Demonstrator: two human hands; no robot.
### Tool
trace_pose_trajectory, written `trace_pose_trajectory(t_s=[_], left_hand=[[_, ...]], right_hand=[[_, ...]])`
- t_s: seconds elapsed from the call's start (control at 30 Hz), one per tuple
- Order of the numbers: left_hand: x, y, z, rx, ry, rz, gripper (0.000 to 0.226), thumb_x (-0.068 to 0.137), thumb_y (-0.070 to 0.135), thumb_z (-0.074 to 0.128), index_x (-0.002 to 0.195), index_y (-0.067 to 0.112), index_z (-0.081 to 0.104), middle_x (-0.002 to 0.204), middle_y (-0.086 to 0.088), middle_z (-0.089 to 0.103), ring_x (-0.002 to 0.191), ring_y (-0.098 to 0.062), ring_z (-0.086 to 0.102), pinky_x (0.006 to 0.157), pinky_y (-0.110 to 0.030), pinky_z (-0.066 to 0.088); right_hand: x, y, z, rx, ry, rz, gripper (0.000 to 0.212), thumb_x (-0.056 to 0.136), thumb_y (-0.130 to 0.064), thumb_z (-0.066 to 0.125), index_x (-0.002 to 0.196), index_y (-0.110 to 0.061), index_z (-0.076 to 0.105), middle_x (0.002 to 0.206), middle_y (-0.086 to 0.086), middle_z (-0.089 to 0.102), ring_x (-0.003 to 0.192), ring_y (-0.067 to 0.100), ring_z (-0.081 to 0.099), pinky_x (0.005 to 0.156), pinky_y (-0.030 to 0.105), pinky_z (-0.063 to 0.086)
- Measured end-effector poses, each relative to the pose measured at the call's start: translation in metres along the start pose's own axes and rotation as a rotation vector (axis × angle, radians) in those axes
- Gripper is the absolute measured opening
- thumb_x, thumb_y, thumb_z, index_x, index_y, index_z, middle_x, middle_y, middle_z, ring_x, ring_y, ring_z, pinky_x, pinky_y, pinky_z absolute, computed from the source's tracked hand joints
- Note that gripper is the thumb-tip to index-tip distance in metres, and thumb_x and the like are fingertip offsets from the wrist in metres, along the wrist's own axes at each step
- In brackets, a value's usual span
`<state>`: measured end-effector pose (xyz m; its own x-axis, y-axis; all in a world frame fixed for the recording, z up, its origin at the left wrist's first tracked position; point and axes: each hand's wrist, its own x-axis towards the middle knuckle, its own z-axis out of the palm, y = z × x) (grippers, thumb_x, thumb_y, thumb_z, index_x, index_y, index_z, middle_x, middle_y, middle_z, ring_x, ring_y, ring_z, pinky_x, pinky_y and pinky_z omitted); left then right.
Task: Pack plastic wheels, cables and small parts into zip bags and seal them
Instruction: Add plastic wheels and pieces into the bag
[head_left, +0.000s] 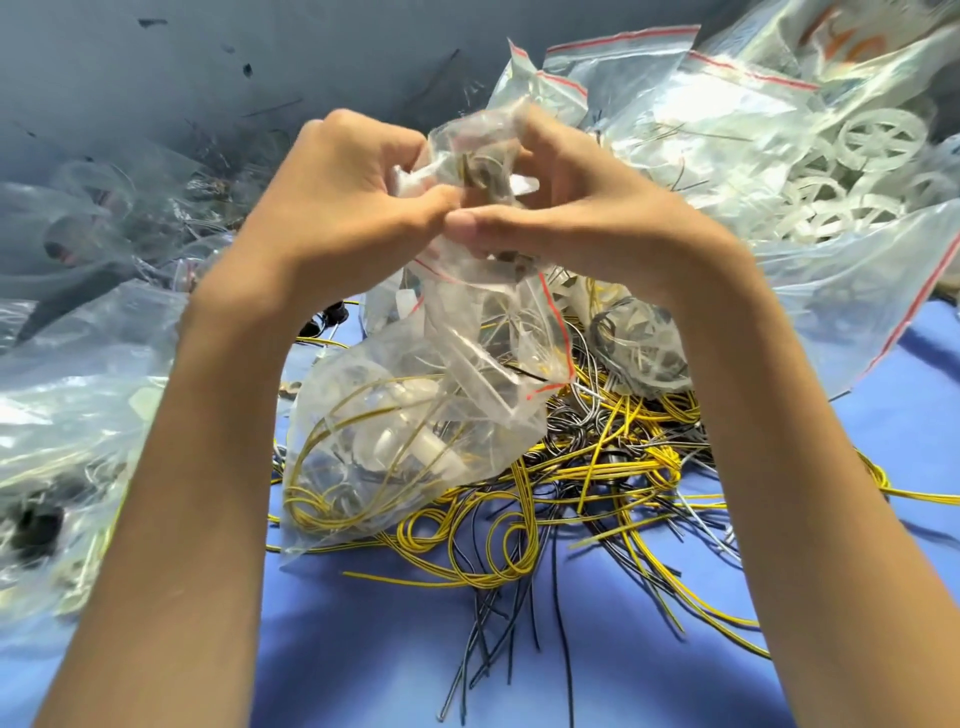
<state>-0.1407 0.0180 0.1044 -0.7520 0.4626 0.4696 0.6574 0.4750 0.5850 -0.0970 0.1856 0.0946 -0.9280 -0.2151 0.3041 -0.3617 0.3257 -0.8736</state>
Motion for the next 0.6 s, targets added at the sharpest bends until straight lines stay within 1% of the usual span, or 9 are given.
trace_pose_trajectory(t_s=[0.1, 0.17, 0.2, 0.27, 0.33, 0.43, 0.47, 0.53, 0.6], left_hand=[[-0.004, 0.003, -0.006, -0.172, -0.114, 0.003, 0.017, 0.078, 0.026, 0.073, 0.063, 0.023, 0.066, 0.067, 0.004, 0.07, 0.059, -0.006, 0.058, 0.058, -0.021, 0.045], [-0.008, 0.007, -0.009, -0.293, -0.181, 0.03, 0.017, 0.085, 0.015, 0.069, 0.069, 0.018, 0.062, 0.057, 0.013, 0.066, 0.051, 0.002, 0.056, 0.052, -0.012, 0.044], [-0.008, 0.009, -0.009, -0.317, -0.184, 0.035, 0.021, 0.086, 0.011, 0.067, 0.067, 0.017, 0.058, 0.051, 0.015, 0.062, 0.047, 0.003, 0.053, 0.05, -0.01, 0.042], [-0.005, 0.012, -0.005, -0.315, -0.12, -0.019, 0.031, 0.083, 0.006, 0.068, 0.06, 0.019, 0.053, 0.045, 0.015, 0.056, 0.043, 0.002, 0.051, 0.049, -0.013, 0.042], [0.0, 0.013, 0.001, -0.255, 0.021, -0.128, 0.031, 0.074, 0.01, 0.069, 0.051, 0.02, 0.05, 0.04, 0.012, 0.052, 0.04, -0.003, 0.051, 0.054, -0.022, 0.043], [0.004, 0.017, 0.009, -0.275, 0.153, -0.244, 0.02, 0.061, 0.025, 0.065, 0.051, 0.018, 0.05, 0.04, 0.01, 0.05, 0.044, -0.007, 0.052, 0.058, -0.03, 0.048], [0.005, 0.019, 0.011, -0.296, 0.15, -0.256, 0.017, 0.059, 0.028, 0.063, 0.052, 0.017, 0.05, 0.043, 0.009, 0.05, 0.046, -0.009, 0.051, 0.059, -0.03, 0.048], [0.007, 0.023, 0.012, -0.359, 0.098, -0.265, 0.016, 0.064, 0.03, 0.058, 0.055, 0.018, 0.055, 0.052, 0.002, 0.057, 0.053, -0.013, 0.054, 0.061, -0.028, 0.047], [0.008, 0.026, 0.011, -0.548, 0.004, -0.297, 0.023, 0.081, 0.03, 0.049, 0.07, 0.015, 0.064, 0.066, -0.005, 0.068, 0.06, -0.014, 0.064, 0.06, -0.024, 0.05]], right_hand=[[0.0, 0.002, -0.006, 0.081, 0.028, 0.0, 0.017, 0.092, -0.007, 0.059, 0.107, -0.006, 0.052, 0.091, 0.005, 0.066, 0.075, 0.015, 0.067, 0.06, 0.032, 0.057], [-0.001, 0.001, -0.009, 0.11, 0.035, -0.008, 0.003, 0.095, -0.008, 0.052, 0.097, -0.01, 0.052, 0.079, -0.001, 0.066, 0.065, 0.015, 0.066, 0.052, 0.029, 0.055], [0.0, -0.001, -0.008, 0.09, 0.063, -0.014, 0.004, 0.097, -0.009, 0.051, 0.094, -0.012, 0.052, 0.075, -0.003, 0.065, 0.061, 0.012, 0.065, 0.049, 0.027, 0.054], [0.002, -0.002, -0.006, 0.034, 0.151, -0.033, 0.004, 0.097, -0.01, 0.051, 0.093, -0.009, 0.05, 0.075, 0.002, 0.062, 0.062, 0.016, 0.062, 0.046, 0.026, 0.052], [0.005, -0.005, -0.004, -0.017, 0.206, -0.056, 0.012, 0.093, -0.011, 0.057, 0.098, -0.006, 0.047, 0.081, 0.009, 0.057, 0.066, 0.02, 0.059, 0.047, 0.029, 0.053], [0.003, -0.007, -0.002, 0.047, 0.037, -0.039, 0.033, 0.085, -0.029, 0.061, 0.107, -0.009, 0.048, 0.096, 0.008, 0.059, 0.082, 0.019, 0.066, 0.057, 0.034, 0.056], [0.001, -0.008, -0.002, 0.053, -0.033, -0.019, 0.043, 0.082, -0.035, 0.062, 0.113, -0.009, 0.047, 0.101, 0.006, 0.06, 0.087, 0.016, 0.067, 0.059, 0.034, 0.057], [-0.001, -0.009, -0.003, -0.022, -0.085, -0.004, 0.057, 0.075, -0.039, 0.07, 0.119, -0.012, 0.046, 0.1, 0.002, 0.059, 0.084, 0.01, 0.066, 0.057, 0.031, 0.056], [-0.002, -0.007, -0.008, -0.148, -0.046, -0.001, 0.055, 0.073, -0.031, 0.075, 0.117, -0.011, 0.049, 0.093, 0.001, 0.058, 0.073, 0.009, 0.062, 0.051, 0.026, 0.053]])
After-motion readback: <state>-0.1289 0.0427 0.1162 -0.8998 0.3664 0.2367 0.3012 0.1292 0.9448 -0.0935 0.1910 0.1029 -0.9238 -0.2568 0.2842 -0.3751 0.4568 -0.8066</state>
